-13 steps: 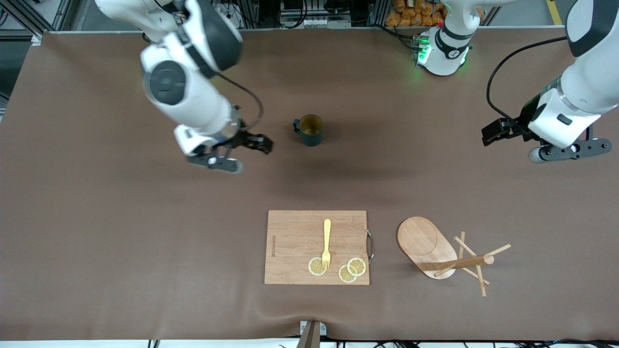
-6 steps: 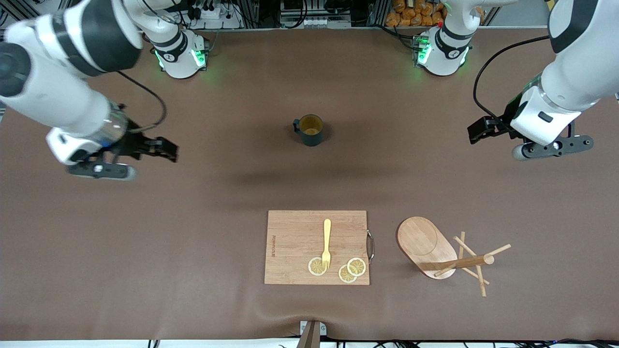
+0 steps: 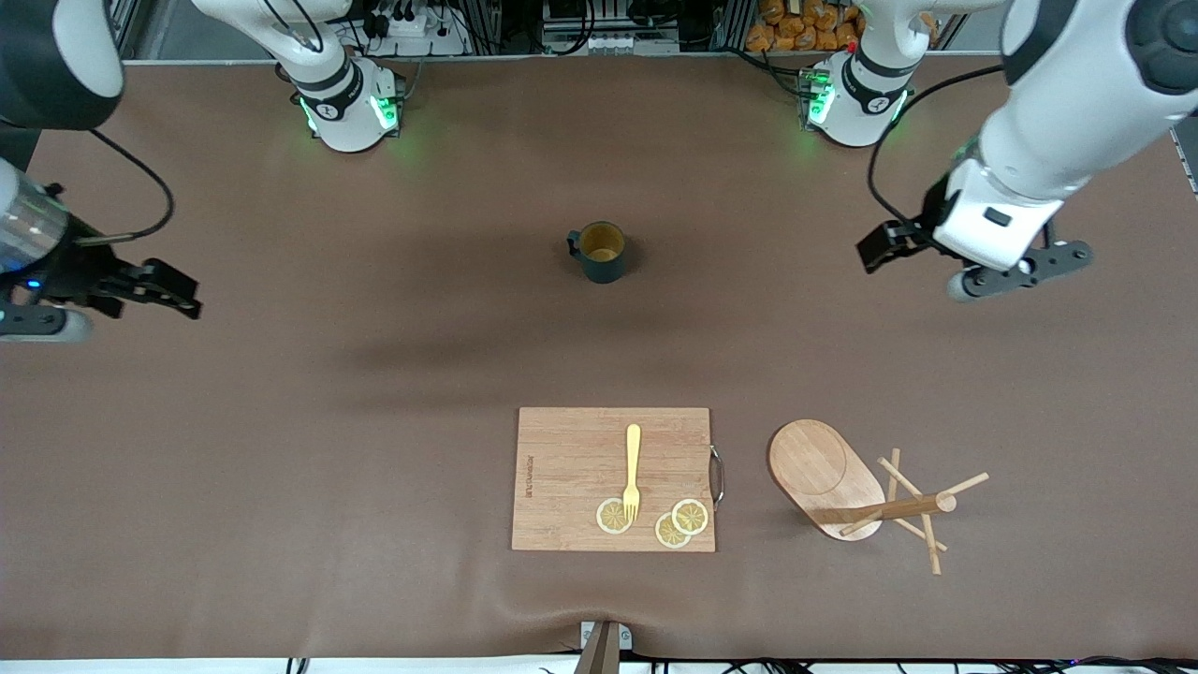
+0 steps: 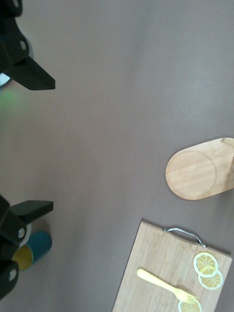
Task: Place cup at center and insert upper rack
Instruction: 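Move the left gripper over the teal mug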
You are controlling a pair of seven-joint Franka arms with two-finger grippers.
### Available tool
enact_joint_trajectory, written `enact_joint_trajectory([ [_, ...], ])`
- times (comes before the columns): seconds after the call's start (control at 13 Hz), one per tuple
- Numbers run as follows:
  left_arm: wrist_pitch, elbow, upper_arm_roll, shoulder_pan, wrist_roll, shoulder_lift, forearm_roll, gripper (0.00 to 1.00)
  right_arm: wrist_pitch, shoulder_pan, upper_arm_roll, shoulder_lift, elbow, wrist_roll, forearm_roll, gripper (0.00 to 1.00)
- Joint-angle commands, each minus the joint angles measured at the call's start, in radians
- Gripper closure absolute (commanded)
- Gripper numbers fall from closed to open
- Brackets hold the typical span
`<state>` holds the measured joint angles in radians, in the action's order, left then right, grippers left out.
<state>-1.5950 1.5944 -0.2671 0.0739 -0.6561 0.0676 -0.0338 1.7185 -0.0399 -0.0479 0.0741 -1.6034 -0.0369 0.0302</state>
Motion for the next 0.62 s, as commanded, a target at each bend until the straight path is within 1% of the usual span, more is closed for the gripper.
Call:
enact_joint_trajectory([
  [0.0, -0.005, -0.004, 0.008, 0.119, -0.184, 0.017, -0.018, 0.00, 0.021, -0.060, -0.021, -0.034, -0.033, 0.043, 0.030, 0.00],
  [0.15, -0.023, -0.016, 0.009, 0.200, -0.368, 0.037, -0.012, 0.00, 0.062, -0.080, -0.021, -0.034, -0.041, 0.063, 0.030, 0.00],
  [0.23, -0.028, -0.030, 0.009, 0.233, -0.428, 0.052, -0.012, 0.00, 0.085, -0.090, -0.023, -0.033, -0.046, 0.086, 0.030, 0.00],
  [0.31, -0.028, -0.062, 0.009, 0.263, -0.491, 0.076, -0.009, 0.00, 0.116, -0.103, -0.023, -0.030, -0.052, 0.094, 0.030, 0.00],
  [0.39, -0.026, -0.091, 0.011, 0.299, -0.561, 0.101, -0.006, 0.00, 0.130, -0.107, -0.023, -0.030, -0.061, 0.092, 0.030, 0.00],
  [0.54, -0.028, -0.114, 0.014, 0.368, -0.695, 0.145, 0.017, 0.00, 0.130, -0.118, -0.024, -0.027, -0.075, 0.092, 0.017, 0.00],
])
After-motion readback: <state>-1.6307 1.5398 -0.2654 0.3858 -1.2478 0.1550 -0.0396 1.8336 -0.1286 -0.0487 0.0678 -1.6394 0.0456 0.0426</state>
